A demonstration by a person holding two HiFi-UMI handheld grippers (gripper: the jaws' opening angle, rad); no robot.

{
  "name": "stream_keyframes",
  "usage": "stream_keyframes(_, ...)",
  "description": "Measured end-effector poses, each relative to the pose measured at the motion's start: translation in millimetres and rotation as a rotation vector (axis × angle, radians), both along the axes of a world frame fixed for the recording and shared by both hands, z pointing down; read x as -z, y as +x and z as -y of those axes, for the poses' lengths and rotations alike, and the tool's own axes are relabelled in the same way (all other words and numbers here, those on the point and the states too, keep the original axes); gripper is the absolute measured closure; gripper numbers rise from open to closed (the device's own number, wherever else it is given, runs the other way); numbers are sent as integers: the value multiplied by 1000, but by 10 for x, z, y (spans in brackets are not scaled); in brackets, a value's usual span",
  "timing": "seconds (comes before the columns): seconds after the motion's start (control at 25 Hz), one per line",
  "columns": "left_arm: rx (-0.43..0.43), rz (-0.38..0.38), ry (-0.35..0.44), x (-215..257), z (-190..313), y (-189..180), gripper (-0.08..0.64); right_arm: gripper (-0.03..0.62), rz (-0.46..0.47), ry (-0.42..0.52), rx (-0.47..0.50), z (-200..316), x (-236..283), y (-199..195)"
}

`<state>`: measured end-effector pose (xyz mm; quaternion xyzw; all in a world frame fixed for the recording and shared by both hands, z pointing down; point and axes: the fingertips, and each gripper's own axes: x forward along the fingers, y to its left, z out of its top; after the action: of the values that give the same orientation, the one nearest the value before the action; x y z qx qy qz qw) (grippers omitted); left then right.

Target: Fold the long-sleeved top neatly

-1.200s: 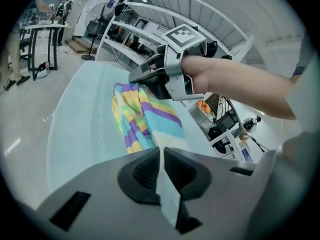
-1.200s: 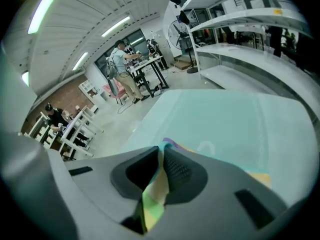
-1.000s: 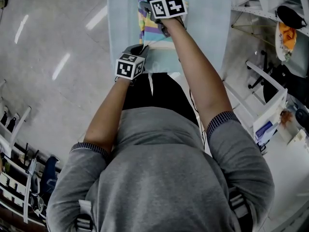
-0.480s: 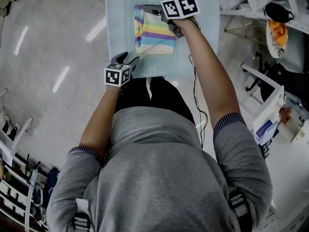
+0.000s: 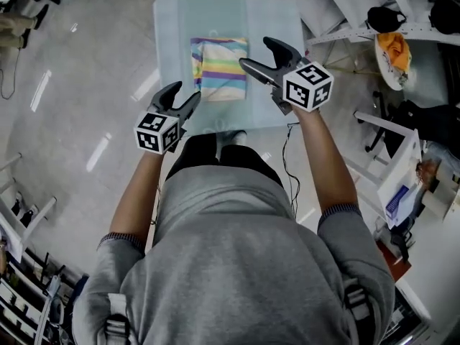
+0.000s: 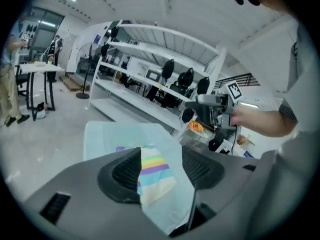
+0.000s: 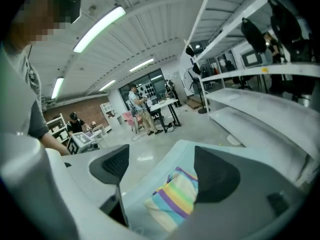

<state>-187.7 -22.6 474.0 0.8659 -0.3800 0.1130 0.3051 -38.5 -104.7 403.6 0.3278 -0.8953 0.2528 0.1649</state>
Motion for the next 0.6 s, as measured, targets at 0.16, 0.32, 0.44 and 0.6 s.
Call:
stream_keyframes(0.16, -7, 4, 133, 646, -71, 149, 279, 181, 5, 122, 49, -509, 332, 115)
stream_keyframes(0.32, -14, 39, 270, 1219, -229, 331, 282, 217, 16, 239, 96, -909, 724, 126)
stream_keyframes(0.44, -23, 56, 345, 1563, -391, 498, 315, 239, 38, 295, 128, -1149, 968, 147)
stream_keyframes(0.6, -11, 39, 411, 1914, -544, 687, 387, 266, 79, 346, 145, -1360, 1263, 228)
